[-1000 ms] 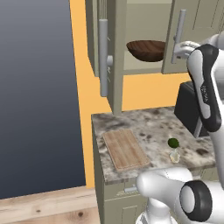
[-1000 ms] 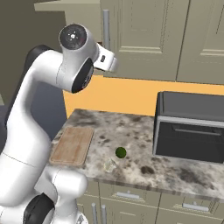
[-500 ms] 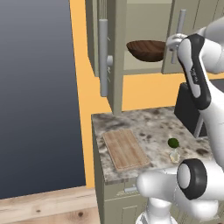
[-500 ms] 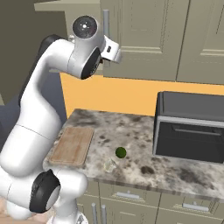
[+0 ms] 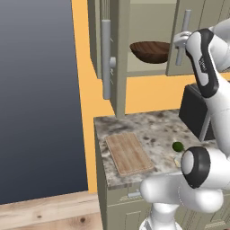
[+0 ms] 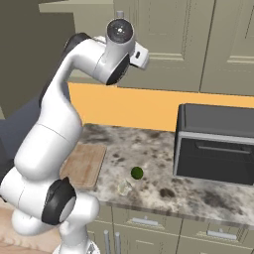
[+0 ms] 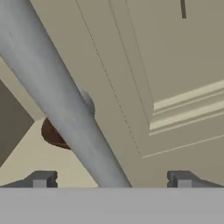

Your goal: Open the cabinet. Place the bowl and condiment on the counter. Then place the lime and garlic on the cutting board.

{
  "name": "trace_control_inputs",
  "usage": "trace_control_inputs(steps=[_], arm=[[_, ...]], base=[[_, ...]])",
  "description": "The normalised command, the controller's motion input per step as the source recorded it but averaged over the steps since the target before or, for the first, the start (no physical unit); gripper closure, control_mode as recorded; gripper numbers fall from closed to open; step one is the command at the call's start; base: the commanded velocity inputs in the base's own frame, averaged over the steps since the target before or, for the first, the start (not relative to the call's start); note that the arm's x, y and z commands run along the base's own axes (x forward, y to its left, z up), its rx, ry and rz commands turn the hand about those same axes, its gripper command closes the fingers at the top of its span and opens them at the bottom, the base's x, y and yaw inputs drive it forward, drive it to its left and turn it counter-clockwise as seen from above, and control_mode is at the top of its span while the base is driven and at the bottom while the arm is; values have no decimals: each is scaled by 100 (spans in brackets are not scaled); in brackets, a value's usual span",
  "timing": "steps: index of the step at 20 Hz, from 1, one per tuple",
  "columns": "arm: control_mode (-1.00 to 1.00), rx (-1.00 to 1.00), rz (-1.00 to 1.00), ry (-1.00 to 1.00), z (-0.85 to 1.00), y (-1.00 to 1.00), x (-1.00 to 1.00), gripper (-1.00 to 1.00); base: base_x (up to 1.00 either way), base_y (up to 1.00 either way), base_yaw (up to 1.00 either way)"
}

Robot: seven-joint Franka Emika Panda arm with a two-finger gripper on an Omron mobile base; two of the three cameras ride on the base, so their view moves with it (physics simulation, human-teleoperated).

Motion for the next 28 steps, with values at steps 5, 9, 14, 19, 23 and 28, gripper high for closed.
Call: trace_control_inputs(steps=[5,9,14,19,23,28], arm=[[-100,2,5,0,0,-8,16,-100],[-100,0,4,0,0,0,0,-100],[-100,1,6,0,-4,0,32,-100],[-100,1,3,-4,-15,0,62,-100],[-100,0,3,-4,-30,0,84,-100],[-100,0,-2,-7,-37,8,82,100]], base=[[0,0,0],[0,0,0],[0,0,0],[0,0,0],[0,0,0],[0,0,0]])
